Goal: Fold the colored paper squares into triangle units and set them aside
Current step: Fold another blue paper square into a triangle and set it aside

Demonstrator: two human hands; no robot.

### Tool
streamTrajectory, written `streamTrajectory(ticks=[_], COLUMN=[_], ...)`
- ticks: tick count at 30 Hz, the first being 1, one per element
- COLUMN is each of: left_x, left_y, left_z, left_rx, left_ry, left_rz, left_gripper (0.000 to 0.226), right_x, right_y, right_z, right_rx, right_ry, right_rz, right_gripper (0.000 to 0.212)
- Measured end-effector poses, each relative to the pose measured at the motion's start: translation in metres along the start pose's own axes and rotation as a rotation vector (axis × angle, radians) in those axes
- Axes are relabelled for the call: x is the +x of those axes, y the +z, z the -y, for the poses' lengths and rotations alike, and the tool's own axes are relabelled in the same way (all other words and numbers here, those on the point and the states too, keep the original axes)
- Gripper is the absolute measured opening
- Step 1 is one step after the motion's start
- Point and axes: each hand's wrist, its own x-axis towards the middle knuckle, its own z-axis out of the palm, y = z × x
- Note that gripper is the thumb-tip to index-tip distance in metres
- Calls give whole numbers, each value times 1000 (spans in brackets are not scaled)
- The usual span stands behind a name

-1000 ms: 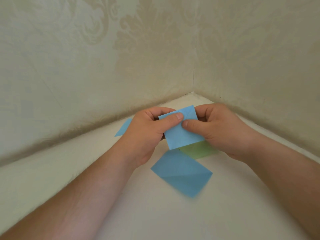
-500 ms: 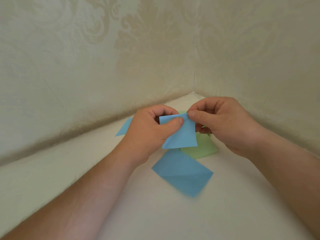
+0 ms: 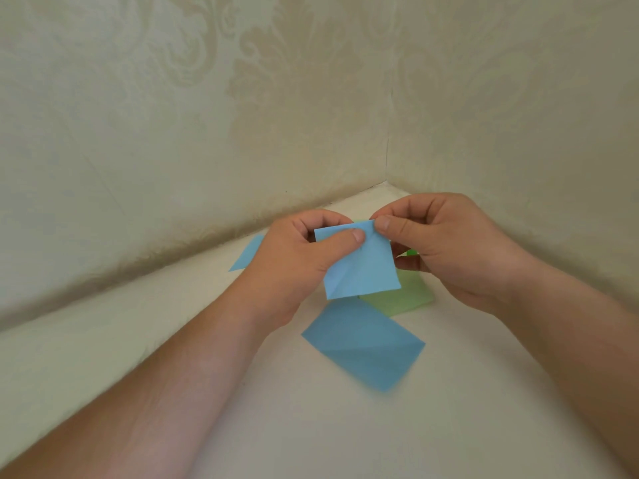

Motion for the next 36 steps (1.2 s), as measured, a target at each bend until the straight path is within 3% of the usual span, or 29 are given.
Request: streamTrajectory(ticks=[9,24,29,33,36], left_x=[1,4,5,9,12], left_y=[1,-1,0,-2,-4], left_z=[2,7,7,8,9], left_rx=[-4,-86,-146,-163,-134], left_ry=[-3,12,18,12,33], left_rz=[29,37,56,-26,-72], left_gripper=[12,5,17,18,20], right_x=[2,-3,-1,0,1], right_y=[1,3,4,3,-1], right_z=[0,-3,-4,-6,-6], right_rx=[40,41,74,72,-34], right_ry=[18,31,9,-59,-222], right_rz=[-40,82,-28,-19,-21], right_gripper=[17,8,2,15,28])
